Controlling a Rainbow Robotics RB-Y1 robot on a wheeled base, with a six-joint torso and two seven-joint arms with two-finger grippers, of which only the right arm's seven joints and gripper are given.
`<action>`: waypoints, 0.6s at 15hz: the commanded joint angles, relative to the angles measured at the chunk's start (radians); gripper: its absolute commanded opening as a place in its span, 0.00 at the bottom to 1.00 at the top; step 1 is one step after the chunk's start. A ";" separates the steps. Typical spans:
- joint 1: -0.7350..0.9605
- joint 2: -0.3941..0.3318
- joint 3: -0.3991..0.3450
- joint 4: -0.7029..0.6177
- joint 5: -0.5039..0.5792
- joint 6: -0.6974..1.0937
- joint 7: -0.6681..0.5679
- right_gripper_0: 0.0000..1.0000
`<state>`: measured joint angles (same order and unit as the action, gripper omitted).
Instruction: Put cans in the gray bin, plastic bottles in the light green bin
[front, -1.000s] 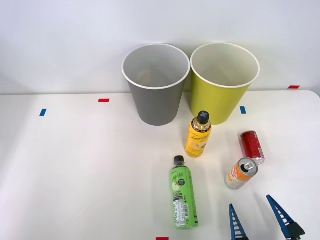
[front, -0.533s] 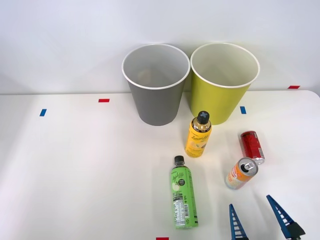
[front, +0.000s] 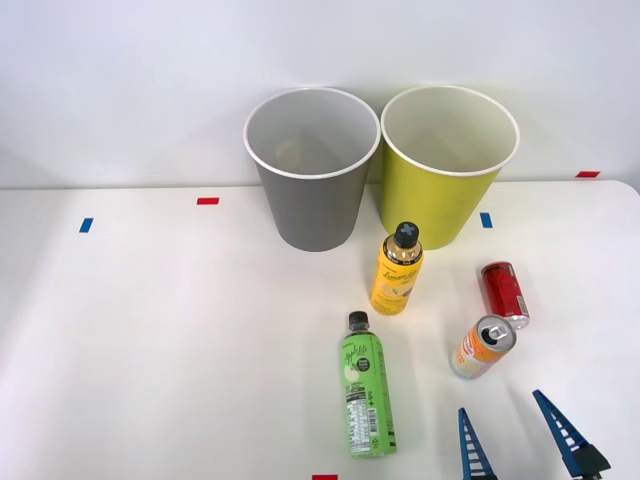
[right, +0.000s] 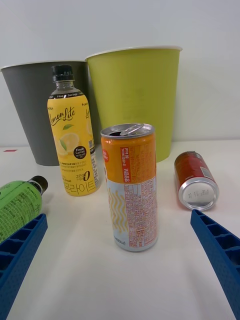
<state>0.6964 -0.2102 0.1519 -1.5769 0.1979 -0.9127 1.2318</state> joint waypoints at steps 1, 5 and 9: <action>0.000 0.000 0.000 0.000 0.000 0.000 0.000 1.00; 0.000 0.009 0.020 0.031 -0.078 -0.014 0.017 1.00; 0.000 -0.002 0.017 -0.028 -0.103 -0.005 0.074 1.00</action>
<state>0.6965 -0.2071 0.1703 -1.5975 0.1000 -0.9202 1.2841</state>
